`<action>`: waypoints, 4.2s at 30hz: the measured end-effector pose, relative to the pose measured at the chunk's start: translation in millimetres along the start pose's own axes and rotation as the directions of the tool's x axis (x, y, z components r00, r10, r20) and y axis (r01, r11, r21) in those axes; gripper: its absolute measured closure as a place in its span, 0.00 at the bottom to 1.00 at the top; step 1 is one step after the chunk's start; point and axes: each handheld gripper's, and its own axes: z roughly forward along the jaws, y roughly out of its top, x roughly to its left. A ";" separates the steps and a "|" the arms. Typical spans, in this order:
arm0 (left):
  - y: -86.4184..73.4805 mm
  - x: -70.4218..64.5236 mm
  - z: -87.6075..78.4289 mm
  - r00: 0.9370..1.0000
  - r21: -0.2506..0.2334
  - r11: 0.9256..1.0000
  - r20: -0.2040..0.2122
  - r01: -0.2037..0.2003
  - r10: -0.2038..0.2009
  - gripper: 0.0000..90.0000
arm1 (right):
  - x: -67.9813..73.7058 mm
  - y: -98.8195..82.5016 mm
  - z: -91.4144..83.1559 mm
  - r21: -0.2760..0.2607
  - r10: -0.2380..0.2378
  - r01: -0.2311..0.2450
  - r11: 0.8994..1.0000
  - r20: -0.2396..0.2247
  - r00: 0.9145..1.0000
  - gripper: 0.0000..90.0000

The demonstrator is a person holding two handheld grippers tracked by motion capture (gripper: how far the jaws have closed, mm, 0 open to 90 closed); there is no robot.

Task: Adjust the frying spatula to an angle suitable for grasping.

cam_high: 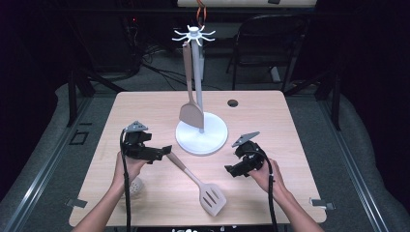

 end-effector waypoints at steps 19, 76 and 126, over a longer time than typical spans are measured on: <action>-20.2 -1.7 9.2 0.995 0.046 0.998 -0.092 0.052 -0.047 0.00 | 46.0 0.8 -19.7 -0.014 -0.085 0.084 0.996 -0.150 0.985 1.00; -28.2 -8.3 81.3 0.989 0.152 0.977 -0.004 0.148 -0.149 0.16 | 102.5 -19.4 36.1 0.308 -0.152 0.250 0.918 -0.308 0.939 0.98; -30.5 -11.0 83.4 0.955 0.042 0.968 0.154 0.249 -0.252 0.65 | 84.8 -9.9 22.4 0.144 -0.105 0.142 0.979 -0.237 0.966 0.75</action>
